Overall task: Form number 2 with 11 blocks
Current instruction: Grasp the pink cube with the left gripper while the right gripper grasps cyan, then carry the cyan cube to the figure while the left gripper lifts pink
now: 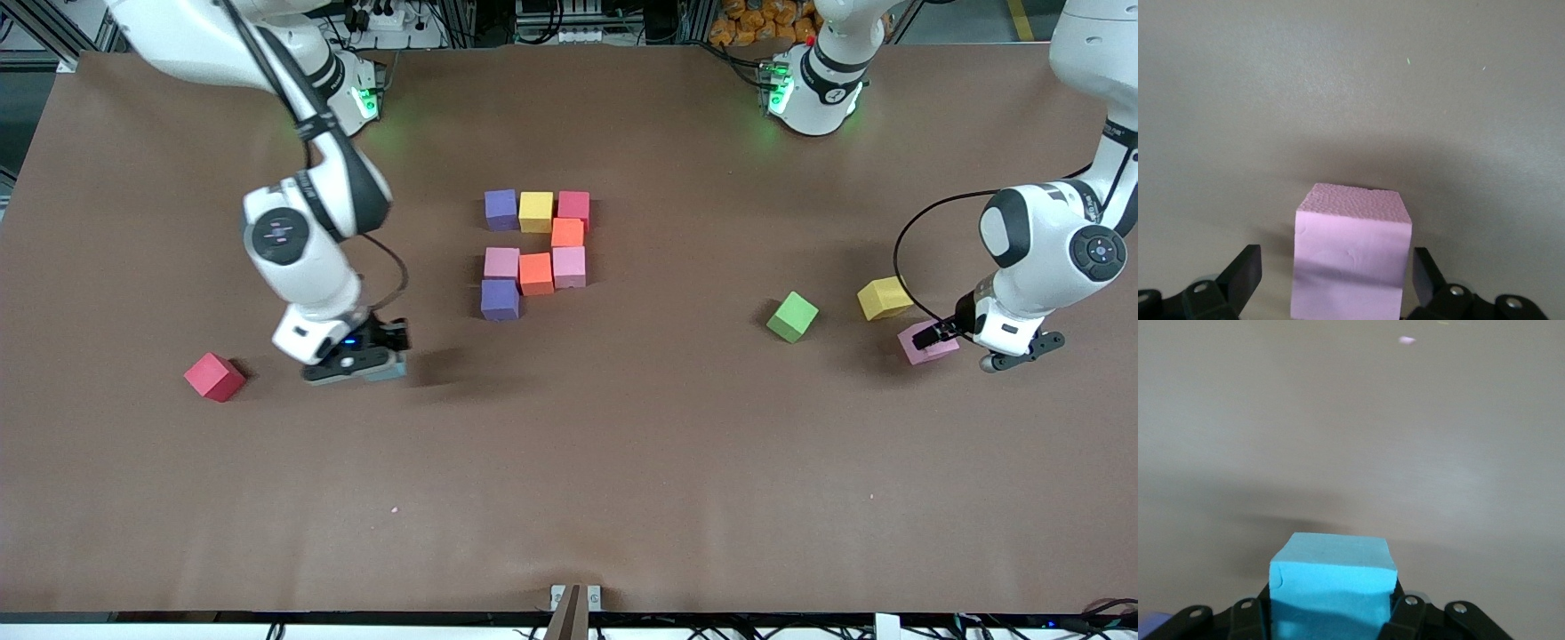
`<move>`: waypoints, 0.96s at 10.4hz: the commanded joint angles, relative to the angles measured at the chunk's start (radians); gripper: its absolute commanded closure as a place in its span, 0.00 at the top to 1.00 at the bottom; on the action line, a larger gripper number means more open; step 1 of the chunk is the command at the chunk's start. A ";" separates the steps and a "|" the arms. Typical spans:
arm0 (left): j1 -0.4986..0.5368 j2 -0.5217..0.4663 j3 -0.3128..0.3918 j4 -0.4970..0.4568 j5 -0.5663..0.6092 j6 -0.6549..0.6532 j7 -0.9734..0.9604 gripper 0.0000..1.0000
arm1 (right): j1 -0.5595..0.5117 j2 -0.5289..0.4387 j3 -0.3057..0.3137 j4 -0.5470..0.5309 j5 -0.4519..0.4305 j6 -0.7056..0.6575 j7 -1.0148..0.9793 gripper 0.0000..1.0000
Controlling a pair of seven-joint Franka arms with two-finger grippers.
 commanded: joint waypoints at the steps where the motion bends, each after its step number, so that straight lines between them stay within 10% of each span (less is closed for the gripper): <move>1: 0.006 0.028 -0.006 0.023 0.002 0.008 0.009 1.00 | 0.060 0.150 -0.005 0.169 0.013 -0.018 0.101 0.35; 9: -0.003 0.041 -0.006 0.034 0.003 0.008 0.009 1.00 | 0.224 0.249 -0.009 0.217 -0.005 -0.050 0.297 0.35; 10: -0.004 0.041 -0.006 0.034 0.003 0.007 0.009 0.80 | 0.226 0.246 -0.009 0.216 -0.005 -0.064 0.298 0.35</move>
